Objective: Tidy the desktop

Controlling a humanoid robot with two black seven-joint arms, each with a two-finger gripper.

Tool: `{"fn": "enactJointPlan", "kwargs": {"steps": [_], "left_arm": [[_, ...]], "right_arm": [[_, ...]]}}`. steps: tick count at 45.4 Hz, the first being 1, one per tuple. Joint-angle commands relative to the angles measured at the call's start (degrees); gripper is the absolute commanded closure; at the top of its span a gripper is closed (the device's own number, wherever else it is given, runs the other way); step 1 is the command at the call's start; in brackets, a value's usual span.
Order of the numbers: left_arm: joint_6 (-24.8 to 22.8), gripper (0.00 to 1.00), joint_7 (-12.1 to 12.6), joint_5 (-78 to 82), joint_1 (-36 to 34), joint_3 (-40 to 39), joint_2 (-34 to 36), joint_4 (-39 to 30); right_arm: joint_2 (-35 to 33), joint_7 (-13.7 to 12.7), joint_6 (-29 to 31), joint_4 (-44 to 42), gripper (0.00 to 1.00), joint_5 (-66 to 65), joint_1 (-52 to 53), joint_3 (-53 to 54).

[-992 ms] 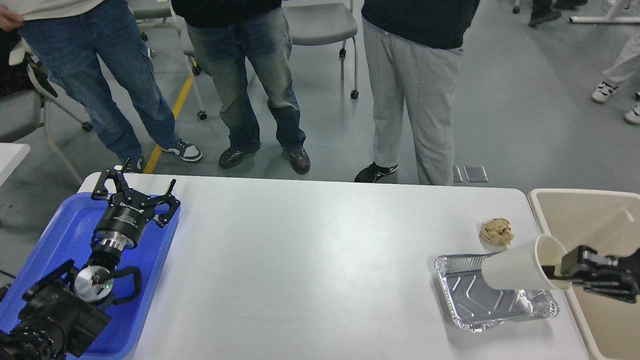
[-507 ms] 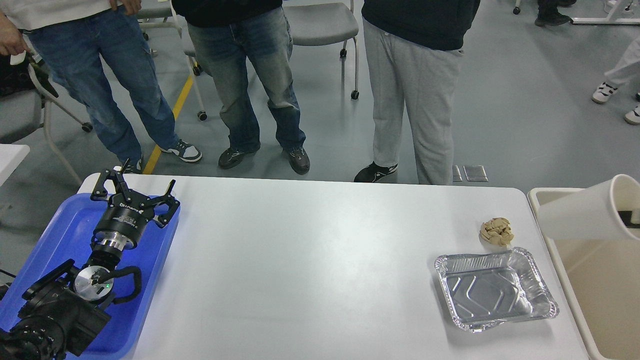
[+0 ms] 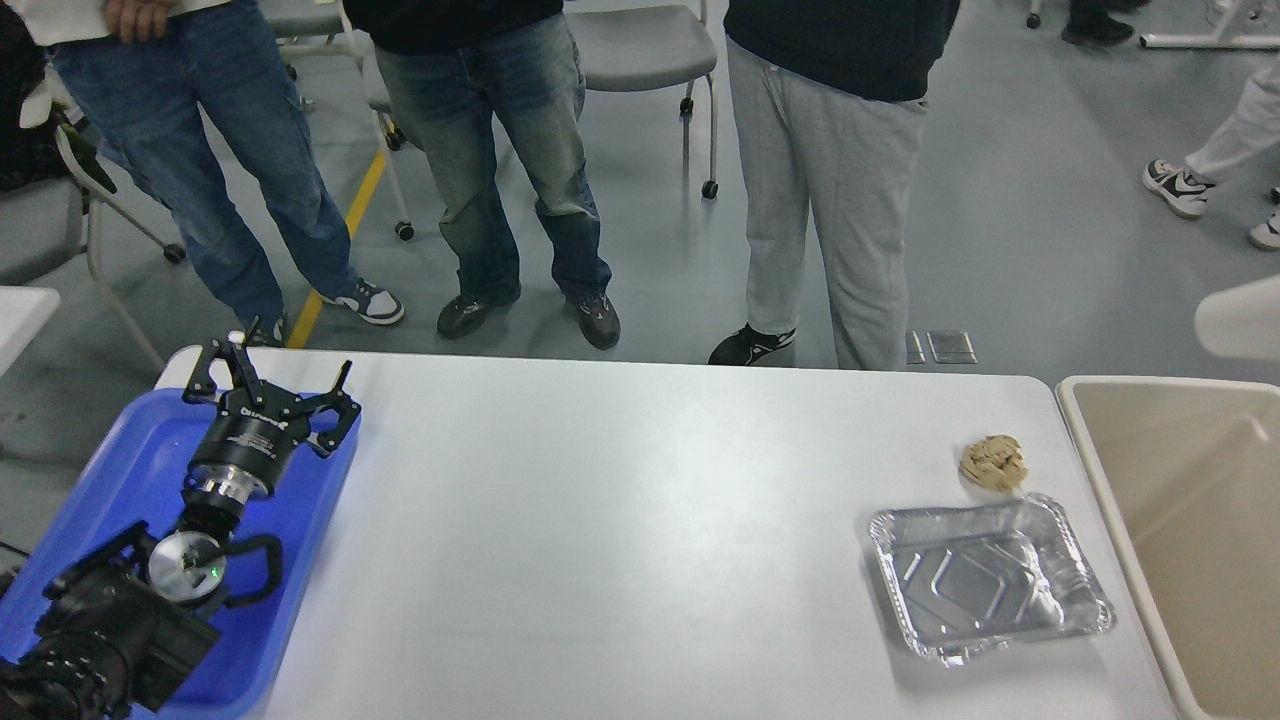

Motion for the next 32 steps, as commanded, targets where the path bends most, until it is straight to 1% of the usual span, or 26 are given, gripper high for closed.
{"fn": "enactJointPlan", "kwargs": {"steps": [1, 3, 8, 21, 25, 32], "left_arm": [[0.00, 0.00, 0.00, 0.00, -0.01, 0.00, 0.00, 0.01], [0.00, 0.00, 0.00, 0.00, -0.01, 0.00, 0.00, 0.01], [0.00, 0.00, 0.00, 0.00, -0.01, 0.00, 0.00, 0.09], [0.00, 0.00, 0.00, 0.00, -0.01, 0.00, 0.00, 0.01], [0.00, 0.00, 0.00, 0.00, -0.01, 0.00, 0.00, 0.09], [0.00, 0.00, 0.00, -0.09, -0.01, 0.00, 0.00, 0.09]], "right_arm": [[12.62, -0.29, -19.23, -17.39, 1.00, 4.58, -0.36, -6.95], [15.87, -0.29, -22.40, -21.34, 1.00, 6.86, -0.45, -8.88], [22.21, -0.29, -27.94, -30.05, 1.00, 12.14, -1.24, -12.49], [38.46, -0.38, -41.12, -49.21, 1.00, 28.92, -9.94, -12.41], [44.09, -0.38, -43.76, -56.15, 1.00, 33.67, -12.40, -12.14], [52.36, -0.38, -44.21, -66.71, 1.00, 40.97, -16.36, -9.86]]}}
